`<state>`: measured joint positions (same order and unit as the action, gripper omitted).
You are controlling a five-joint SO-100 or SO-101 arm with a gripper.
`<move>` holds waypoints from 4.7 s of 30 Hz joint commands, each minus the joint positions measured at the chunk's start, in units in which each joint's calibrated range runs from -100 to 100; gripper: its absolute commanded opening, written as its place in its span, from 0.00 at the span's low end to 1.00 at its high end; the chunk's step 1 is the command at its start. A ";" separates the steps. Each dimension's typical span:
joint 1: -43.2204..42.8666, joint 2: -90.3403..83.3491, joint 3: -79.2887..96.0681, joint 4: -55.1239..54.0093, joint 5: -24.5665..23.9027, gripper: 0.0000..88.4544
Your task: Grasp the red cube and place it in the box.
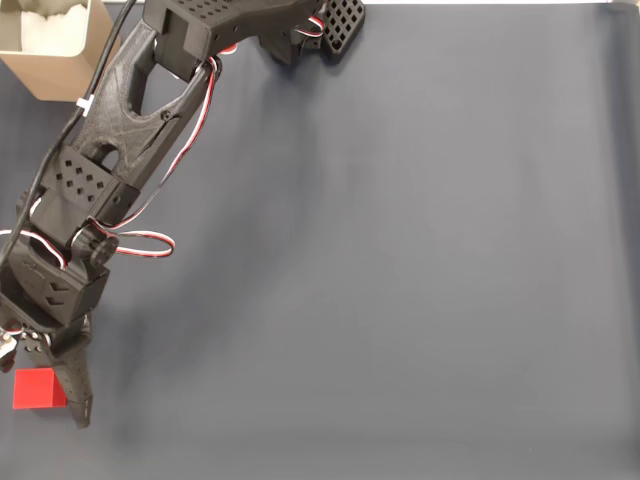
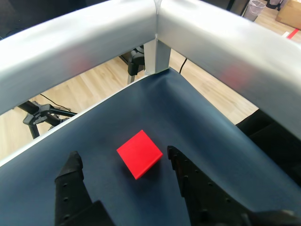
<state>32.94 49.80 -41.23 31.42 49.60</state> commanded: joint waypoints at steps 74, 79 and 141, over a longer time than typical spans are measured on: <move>-4.74 -6.48 3.18 -0.44 -2.15 0.47; -5.24 -7.43 3.91 -0.44 -2.30 0.47; -4.53 9.81 -17.89 -1.92 -1.07 0.48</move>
<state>29.30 60.75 -56.15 29.91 48.96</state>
